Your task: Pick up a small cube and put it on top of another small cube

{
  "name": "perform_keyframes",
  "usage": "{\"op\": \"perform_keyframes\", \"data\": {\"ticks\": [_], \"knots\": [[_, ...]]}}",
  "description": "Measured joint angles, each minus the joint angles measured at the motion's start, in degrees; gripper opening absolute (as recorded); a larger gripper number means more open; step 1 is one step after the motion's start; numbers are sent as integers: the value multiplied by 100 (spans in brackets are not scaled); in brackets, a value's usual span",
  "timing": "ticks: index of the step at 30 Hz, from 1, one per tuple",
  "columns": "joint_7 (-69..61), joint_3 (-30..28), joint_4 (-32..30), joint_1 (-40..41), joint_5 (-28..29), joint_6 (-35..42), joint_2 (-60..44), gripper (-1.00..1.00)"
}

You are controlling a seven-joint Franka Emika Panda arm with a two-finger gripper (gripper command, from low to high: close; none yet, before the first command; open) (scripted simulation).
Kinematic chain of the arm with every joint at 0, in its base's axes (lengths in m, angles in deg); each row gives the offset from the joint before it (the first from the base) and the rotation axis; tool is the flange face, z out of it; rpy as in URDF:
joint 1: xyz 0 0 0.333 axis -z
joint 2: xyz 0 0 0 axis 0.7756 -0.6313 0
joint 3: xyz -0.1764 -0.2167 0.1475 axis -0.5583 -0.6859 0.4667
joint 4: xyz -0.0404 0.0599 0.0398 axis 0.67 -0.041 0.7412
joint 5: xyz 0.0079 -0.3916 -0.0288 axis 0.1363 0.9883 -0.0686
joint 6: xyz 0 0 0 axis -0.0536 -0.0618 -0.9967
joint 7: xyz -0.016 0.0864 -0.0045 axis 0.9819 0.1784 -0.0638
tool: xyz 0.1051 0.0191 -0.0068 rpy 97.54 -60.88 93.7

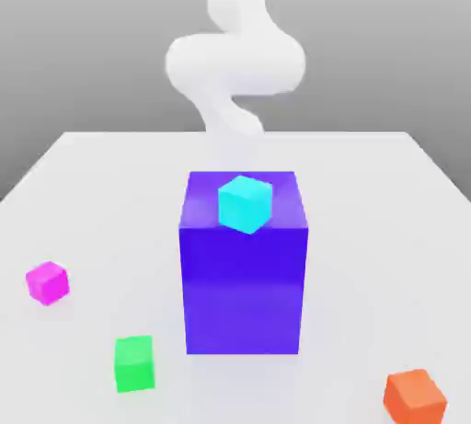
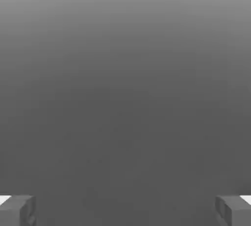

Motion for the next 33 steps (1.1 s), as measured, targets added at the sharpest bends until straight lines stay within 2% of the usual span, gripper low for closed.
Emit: {"op": "perform_keyframes", "data": {"ticks": [7, 12, 16, 19, 22, 28, 29, 33], "knots": [[-280, -819, -684, 682, 320, -854, -1459, 0], [-626, -1485, -1163, 1126, 334, -1456, -2476, 0], [-1080, -2023, -1549, 1444, 98, -1943, -3320, 0], [-1604, -2308, -1836, 1804, -338, -2303, -3988, 0], [-2291, -2279, -2065, 2229, -1029, -2655, -4674, 0], [-3410, -1011, -1842, 3275, -2451, -3535, -5934, 0], [-3489, -866, -1813, 3399, -2547, -3627, -6049, -100], [-3482, -866, -1813, 3401, -2541, -3621, -6048, -100]]}}
